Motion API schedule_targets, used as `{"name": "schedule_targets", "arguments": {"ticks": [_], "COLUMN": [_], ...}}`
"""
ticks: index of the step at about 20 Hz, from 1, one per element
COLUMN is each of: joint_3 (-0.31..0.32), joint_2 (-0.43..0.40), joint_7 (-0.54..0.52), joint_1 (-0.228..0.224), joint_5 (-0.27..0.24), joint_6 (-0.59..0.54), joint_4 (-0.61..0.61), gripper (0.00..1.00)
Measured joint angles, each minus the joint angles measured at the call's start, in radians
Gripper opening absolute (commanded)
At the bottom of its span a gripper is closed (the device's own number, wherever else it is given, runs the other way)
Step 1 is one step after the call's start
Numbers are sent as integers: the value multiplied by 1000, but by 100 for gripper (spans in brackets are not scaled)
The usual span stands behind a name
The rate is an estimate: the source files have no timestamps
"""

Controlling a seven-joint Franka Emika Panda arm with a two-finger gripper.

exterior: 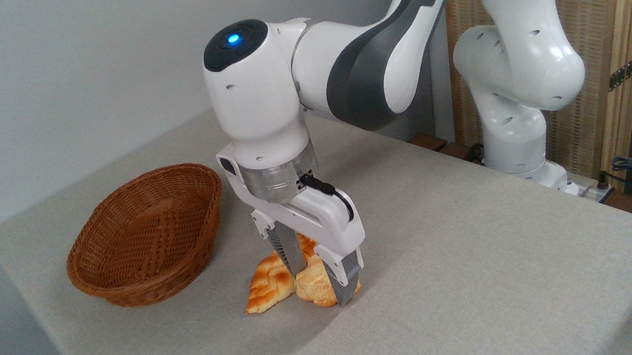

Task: Put bread into the basket
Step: 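Carry the held bun over the wicker basket, then lower the bun into the basket and open the gripper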

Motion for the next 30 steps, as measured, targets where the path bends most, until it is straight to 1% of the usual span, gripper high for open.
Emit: {"name": "schedule_targets", "arguments": {"ticks": [12,14,18,20,22,24,27,29,30], "joint_3": [-4,-3,-9,-44,-99,-164,-250,-296,-316], "joint_2": [-2,-12,-59,-72,-69,-44,33,97,127], "joint_7": [3,4,7,4,-43,-126,-262,-346,-375], "joint_1": [-2,-2,-5,-15,-23,-29,-34,-36,-36], "joint_5": [-1,-1,-1,-14,-53,-73,-98,-105,-106], "joint_6": [0,0,-7,-10,-10,-10,-5,18,45], "joint_4": [5,20,84,113,140,171,241,295,314], "gripper": [42,42,42,42,42,43,44,50,58]}}
